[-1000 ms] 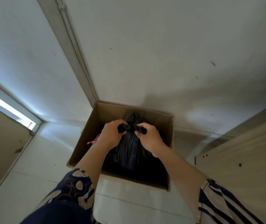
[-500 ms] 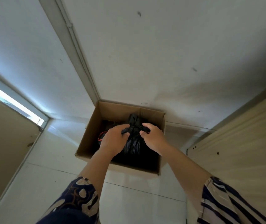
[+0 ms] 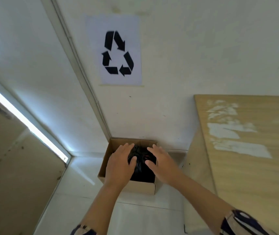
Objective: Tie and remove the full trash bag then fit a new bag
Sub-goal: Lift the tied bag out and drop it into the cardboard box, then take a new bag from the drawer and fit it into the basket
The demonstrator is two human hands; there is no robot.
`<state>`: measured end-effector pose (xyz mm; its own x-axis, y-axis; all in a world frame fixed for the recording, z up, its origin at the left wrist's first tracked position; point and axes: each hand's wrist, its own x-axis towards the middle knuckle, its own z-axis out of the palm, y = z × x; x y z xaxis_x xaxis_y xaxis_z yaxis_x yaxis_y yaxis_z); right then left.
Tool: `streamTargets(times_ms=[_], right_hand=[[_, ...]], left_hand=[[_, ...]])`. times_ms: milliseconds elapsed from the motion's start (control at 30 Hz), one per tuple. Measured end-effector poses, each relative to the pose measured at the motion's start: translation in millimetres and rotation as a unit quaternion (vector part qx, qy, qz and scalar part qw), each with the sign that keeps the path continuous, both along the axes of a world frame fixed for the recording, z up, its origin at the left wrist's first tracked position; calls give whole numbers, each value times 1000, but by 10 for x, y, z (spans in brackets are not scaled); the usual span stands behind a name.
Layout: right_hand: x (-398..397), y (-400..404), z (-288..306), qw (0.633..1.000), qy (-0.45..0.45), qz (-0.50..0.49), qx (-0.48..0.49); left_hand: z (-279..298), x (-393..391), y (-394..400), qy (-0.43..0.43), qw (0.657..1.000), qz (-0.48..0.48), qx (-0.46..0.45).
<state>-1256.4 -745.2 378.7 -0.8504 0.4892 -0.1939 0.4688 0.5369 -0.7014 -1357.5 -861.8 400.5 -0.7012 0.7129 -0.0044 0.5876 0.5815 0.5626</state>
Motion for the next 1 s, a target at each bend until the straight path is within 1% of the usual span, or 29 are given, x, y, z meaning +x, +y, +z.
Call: streamTargets(times_ms=[133,200,267,400,533,700,833,1000], right_hand=[[645,-196,543,997,37,-4,66],[994,-288,714,996,39,-21,75],[1360,-381,827,996,47,-41,69],[2140,-472,1022,990,75,-81,89],[2952,-425,1059,985,77,-106,111],[3942,-146,1005,981,62,-124,137],[4734,174,984,982,42,-132,125],[5620,645,902,981,22,-134,136]], left_hand=[[505,552,-214,36,998,-25,50],[664,857,-305,49,996,-46,62],[757,1209,-395,56,993,-69,76],[888,1977,-496,42,989,-112,90],[923,2729,-493,65,981,-168,73],[884,3529,-192,71,977,-191,67],[819,4251,243,56,977,-193,67],[752,5041,850,59,973,-213,61]])
